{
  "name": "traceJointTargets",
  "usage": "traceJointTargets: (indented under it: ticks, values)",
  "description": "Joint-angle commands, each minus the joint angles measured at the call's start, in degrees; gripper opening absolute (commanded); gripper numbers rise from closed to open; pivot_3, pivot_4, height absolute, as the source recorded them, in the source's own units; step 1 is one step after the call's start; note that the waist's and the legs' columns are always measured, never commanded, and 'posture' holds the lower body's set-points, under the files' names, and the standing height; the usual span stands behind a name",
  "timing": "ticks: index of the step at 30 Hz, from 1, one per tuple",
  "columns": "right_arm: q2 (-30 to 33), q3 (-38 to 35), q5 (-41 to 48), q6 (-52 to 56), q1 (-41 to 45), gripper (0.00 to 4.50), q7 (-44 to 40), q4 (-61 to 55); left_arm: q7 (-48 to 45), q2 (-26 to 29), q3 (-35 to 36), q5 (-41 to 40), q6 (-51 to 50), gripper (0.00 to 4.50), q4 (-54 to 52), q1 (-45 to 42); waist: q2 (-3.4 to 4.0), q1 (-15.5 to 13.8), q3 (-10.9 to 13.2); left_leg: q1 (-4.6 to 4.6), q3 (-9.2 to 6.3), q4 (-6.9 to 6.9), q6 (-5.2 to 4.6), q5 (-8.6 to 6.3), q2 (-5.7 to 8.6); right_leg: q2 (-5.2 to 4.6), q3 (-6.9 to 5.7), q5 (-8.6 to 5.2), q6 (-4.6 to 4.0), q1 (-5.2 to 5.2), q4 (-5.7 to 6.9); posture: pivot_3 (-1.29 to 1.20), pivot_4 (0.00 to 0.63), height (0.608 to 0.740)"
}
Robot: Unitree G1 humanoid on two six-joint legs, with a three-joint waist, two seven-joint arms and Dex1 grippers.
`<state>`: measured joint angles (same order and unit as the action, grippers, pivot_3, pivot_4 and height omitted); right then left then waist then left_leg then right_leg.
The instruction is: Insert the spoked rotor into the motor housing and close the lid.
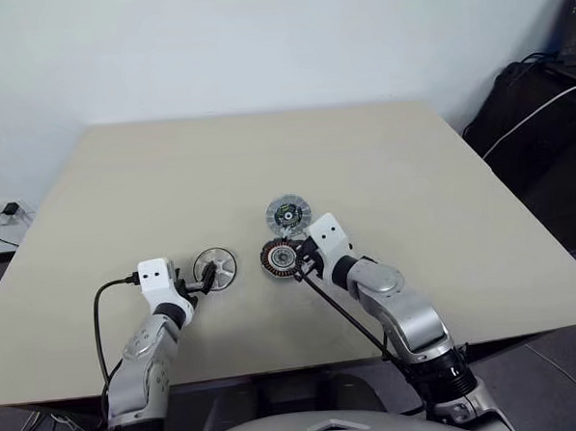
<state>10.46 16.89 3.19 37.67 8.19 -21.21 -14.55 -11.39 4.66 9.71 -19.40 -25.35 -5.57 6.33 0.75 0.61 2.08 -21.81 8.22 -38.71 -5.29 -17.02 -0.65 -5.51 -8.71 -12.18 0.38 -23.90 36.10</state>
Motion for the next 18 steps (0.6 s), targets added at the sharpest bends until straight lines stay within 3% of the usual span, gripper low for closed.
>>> traceJointTargets:
  ticks: [1,8,18]
  values:
    - [0.2,-1.5,0.5,-0.5,0.1,0.05,0.5,-3.1,-0.2,-0.4,1.0,-3.0,-3.0,4.50,1.0,-3.2,-0.07,0.0,0.0,0.00,-0.02,-0.01,0.00,0.00,0.00,0.01,-0.01,0.00,0.01,0.03,0.00,0.00,0.000,0.740]
    - [0.6,-2.4,0.6,0.2,-1.4,0.05,1.8,-4.8,-0.8,-0.7,1.2,-8.0,-10.4,4.50,-1.5,-3.6,-0.14,0.1,0.0,0.00,-0.03,-0.02,0.01,0.00,0.00,0.01,-0.01,0.01,0.01,0.14,0.00,0.00,0.000,0.740]
    - [0.5,-2.5,0.8,0.6,-2.1,0.05,2.3,-5.2,2.4,-4.4,4.5,-16.5,-17.7,4.50,-9.1,2.8,-0.15,0.1,0.0,0.07,-0.05,-0.02,0.00,0.00,0.00,-0.01,0.02,-0.05,-0.07,0.09,-0.04,0.00,0.000,0.740]
